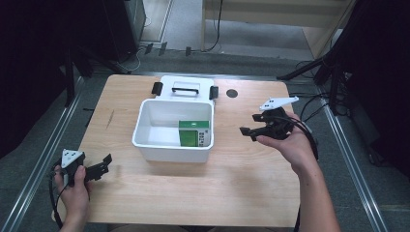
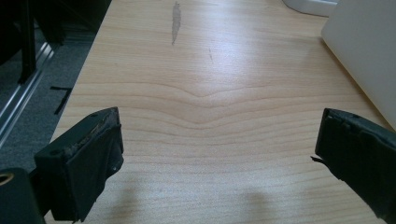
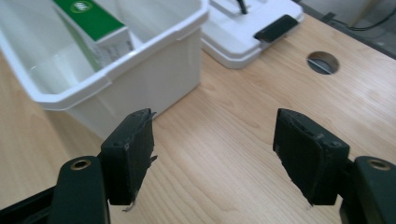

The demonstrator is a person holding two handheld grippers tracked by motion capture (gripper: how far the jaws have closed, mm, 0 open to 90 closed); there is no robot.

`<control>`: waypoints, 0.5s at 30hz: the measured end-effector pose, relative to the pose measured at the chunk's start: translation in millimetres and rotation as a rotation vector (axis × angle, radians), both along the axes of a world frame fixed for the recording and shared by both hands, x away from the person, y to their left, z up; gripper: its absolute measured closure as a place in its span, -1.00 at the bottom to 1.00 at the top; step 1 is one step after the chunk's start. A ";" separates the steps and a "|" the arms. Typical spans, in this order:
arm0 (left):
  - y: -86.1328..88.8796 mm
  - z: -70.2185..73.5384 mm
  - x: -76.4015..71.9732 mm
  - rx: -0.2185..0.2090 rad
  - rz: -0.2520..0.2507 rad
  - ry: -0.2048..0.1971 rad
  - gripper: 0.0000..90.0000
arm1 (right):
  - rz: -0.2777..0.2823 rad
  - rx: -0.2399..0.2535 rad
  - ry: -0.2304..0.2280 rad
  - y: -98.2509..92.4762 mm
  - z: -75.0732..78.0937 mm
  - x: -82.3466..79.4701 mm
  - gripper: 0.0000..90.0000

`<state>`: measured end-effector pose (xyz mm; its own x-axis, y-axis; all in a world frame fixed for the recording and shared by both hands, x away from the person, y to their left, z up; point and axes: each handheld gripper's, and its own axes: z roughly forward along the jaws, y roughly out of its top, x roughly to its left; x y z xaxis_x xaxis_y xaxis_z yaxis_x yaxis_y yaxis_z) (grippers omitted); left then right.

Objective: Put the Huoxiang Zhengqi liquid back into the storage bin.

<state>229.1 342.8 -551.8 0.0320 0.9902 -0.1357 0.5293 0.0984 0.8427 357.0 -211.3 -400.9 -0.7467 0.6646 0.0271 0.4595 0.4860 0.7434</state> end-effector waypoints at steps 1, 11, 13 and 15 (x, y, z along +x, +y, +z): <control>0.0 0.0 0.0 0.000 0.000 0.000 -0.96 | -0.019 0.007 -0.009 -2.8 -2.3 -0.7 -0.34; 0.0 0.1 -0.1 0.001 -0.001 0.001 -0.96 | -0.168 0.099 -0.099 -25.0 -25.1 -12.2 -0.36; 0.0 0.0 0.0 0.000 -0.001 0.001 -0.96 | -0.190 0.119 -0.125 -28.9 -29.0 -15.5 -0.37; 0.0 0.0 0.0 0.000 -0.001 0.000 -0.96 | -0.214 0.141 -0.152 -32.6 -32.7 -18.5 -0.38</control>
